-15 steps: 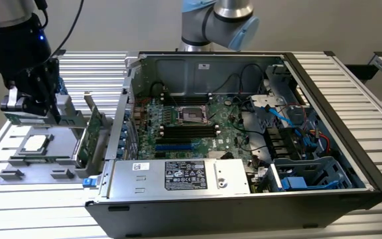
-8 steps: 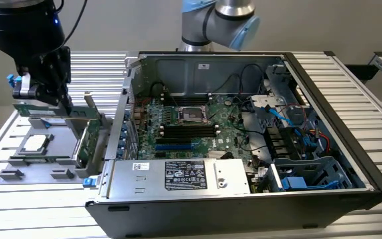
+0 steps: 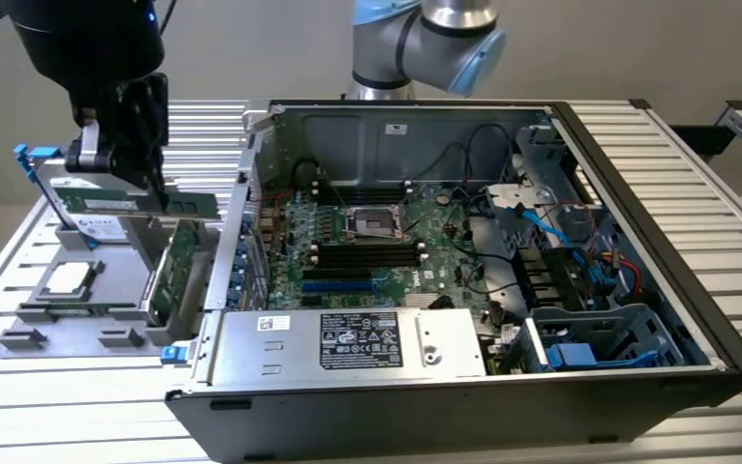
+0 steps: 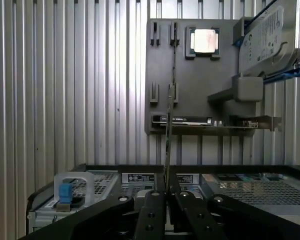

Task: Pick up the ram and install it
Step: 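Pick up the ram and move it above insertion slot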

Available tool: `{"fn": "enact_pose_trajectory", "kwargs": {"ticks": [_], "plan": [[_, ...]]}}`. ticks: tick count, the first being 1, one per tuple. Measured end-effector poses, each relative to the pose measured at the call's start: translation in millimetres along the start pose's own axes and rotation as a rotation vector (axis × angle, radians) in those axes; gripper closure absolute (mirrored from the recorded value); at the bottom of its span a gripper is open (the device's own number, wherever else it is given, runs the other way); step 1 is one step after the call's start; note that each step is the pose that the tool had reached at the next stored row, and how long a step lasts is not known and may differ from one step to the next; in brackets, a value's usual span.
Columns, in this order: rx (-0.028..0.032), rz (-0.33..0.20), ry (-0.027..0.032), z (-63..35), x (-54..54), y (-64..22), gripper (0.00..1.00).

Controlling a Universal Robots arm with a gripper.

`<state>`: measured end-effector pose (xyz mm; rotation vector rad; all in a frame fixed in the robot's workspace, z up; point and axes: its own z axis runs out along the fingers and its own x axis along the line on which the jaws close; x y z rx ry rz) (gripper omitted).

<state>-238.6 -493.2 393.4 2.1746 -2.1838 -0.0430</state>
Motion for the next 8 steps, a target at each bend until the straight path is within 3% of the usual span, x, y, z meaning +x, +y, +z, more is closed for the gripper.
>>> {"fn": "enact_pose_trajectory", "kwargs": {"ticks": [8], "plan": [[0.0000, -0.001, 0.0001, -8.6, -0.4, -34.5, 0.86]]}}
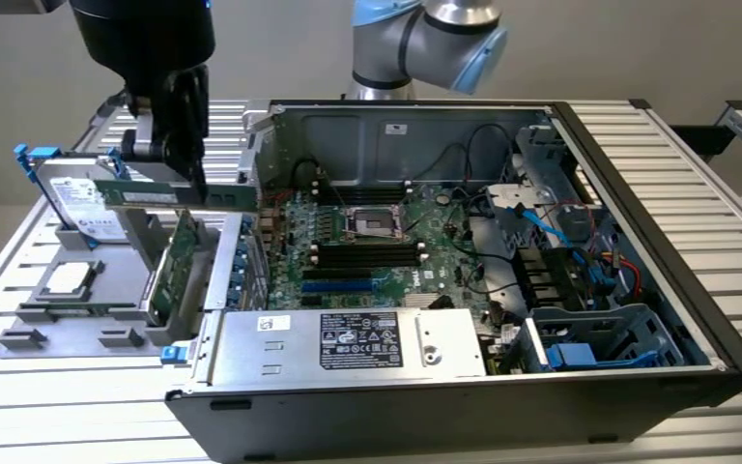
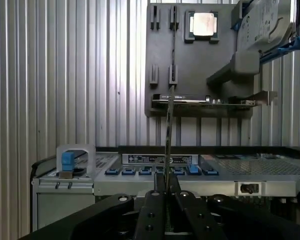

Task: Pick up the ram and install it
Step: 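Pick up the ram and move it above insertion slot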

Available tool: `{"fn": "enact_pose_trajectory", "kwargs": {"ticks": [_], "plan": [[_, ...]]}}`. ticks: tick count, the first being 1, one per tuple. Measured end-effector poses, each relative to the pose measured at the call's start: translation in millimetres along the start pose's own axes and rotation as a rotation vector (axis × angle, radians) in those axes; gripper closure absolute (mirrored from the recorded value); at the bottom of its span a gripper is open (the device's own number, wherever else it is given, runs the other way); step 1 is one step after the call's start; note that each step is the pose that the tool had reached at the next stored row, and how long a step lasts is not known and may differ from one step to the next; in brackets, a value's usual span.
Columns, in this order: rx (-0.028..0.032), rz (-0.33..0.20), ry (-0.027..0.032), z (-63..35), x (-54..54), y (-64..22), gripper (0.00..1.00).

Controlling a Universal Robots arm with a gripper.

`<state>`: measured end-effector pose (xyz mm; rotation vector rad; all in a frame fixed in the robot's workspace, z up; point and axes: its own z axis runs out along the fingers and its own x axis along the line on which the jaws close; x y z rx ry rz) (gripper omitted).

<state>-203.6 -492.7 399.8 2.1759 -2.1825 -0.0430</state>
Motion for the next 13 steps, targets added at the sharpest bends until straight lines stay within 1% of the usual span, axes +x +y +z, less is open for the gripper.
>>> {"fn": "enact_pose_trajectory", "kwargs": {"ticks": [8, 13], "plan": [[0.0000, 0.000, 0.0001, -2.7, -2.2, -36.2, 0.86], [0.0000, 0.000, 0.0002, -4.0, -6.7, -54.8, 0.86]]}}
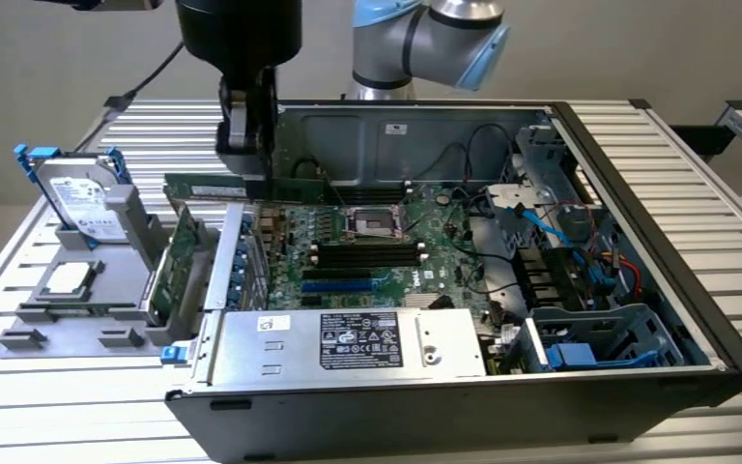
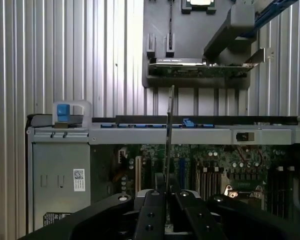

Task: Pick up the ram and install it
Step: 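Pick up the ram and move it above insertion slot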

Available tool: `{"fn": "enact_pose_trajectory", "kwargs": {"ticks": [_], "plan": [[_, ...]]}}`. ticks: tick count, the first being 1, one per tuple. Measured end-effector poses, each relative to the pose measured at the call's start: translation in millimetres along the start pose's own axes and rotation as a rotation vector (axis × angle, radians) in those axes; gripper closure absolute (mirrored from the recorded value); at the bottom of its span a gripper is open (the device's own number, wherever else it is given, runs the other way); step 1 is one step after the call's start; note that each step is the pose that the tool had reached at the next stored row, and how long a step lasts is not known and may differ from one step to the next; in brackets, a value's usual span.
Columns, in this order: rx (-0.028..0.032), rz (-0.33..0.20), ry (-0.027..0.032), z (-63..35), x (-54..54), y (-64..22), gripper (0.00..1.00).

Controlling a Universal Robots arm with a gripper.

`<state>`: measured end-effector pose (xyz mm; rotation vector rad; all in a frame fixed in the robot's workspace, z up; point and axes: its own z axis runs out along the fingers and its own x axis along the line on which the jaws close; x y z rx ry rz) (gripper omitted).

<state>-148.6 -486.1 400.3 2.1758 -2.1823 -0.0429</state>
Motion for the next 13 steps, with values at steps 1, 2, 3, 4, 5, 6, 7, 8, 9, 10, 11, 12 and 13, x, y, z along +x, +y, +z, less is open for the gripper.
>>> {"fn": "enact_pose_trajectory", "kwargs": {"ticks": [1, 2, 3, 4, 5, 6, 7, 8, 9, 10, 11, 12, 13], "plan": [[0.0000, 0.000, -0.0002, -0.2, -1.3, -3.1, 0.86], [0.0000, 0.000, -0.0001, -0.4, -2.7, -6.3, 0.86], [0.0001, 0.000, -0.0001, -0.6, -4.1, -9.3, 0.86], [0.0001, 0.000, -0.0002, -0.8, -5.5, -12.2, 0.86], [0.0001, 0.000, -0.0001, -1.0, -7.1, -15.0, 0.86], [0.0003, 0.000, -0.0002, -1.2, -8.6, -17.6, 0.86], [0.0011, 0.000, -0.0002, -1.3, -10.3, -19.9, 0.86], [0.0026, 0.000, -0.0002, -1.3, -12.1, -21.8, 0.86], [0.0057, 0.000, -0.0001, -1.3, -14.1, -23.3, 0.86], [0.0103, 0.000, -0.0002, -1.1, -16.2, -24.6, 0.86], [0.0149, 0.000, -0.0002, -0.9, -18.2, -25.8, 0.86], [0.0194, 0.000, -0.0002, -0.6, -20.3, -26.9, 0.86], [0.0239, 0.000, -0.0003, -0.3, -22.4, -28.0, 0.86]]}}
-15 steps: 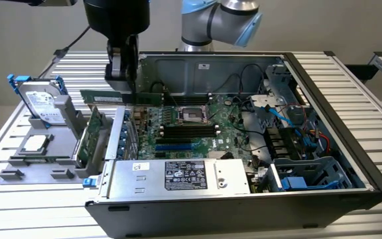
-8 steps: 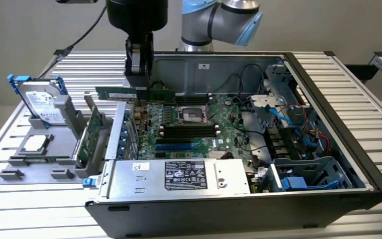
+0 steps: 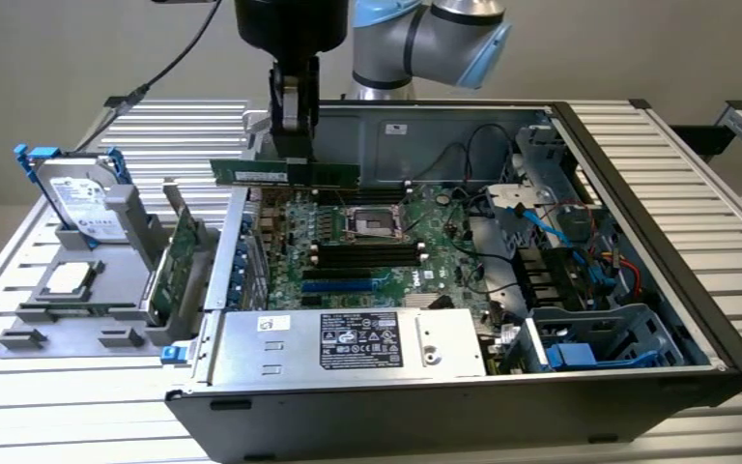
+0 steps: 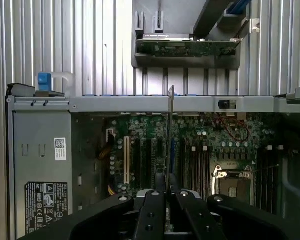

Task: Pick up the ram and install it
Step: 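Pick up the ram and move it above insertion slot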

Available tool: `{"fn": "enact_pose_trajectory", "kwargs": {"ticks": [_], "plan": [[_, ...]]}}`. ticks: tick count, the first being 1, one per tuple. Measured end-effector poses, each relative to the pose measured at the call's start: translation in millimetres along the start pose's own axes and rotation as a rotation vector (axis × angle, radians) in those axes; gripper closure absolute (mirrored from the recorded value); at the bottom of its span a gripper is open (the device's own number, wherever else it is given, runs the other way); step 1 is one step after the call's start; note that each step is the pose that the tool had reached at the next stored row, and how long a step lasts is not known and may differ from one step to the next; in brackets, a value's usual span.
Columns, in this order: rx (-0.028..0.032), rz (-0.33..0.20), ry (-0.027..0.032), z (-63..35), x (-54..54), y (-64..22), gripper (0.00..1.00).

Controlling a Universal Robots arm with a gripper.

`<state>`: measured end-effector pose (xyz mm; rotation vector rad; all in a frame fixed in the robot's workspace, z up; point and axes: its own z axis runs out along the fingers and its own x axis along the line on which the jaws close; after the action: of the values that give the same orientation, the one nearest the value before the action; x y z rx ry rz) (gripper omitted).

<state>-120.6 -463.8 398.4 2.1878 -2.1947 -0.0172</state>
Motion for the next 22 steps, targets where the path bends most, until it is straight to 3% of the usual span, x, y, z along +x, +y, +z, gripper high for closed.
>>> {"fn": "enact_pose_trajectory", "kwargs": {"ticks": [5, 7, 12, 22], "plan": [[0.0223, 0.000, 0.0000, 1.4, -9.6, -5.8, 0.86], [0.0267, 0.001, -0.0001, 2.4, -12.7, -9.2, 0.86], [0.0316, 0.000, -0.0001, 5.1, -20.2, -20.1, 0.86], [0.0355, -0.001, 0.0000, 13.5, -33.1, -46.4, 0.86]]}}
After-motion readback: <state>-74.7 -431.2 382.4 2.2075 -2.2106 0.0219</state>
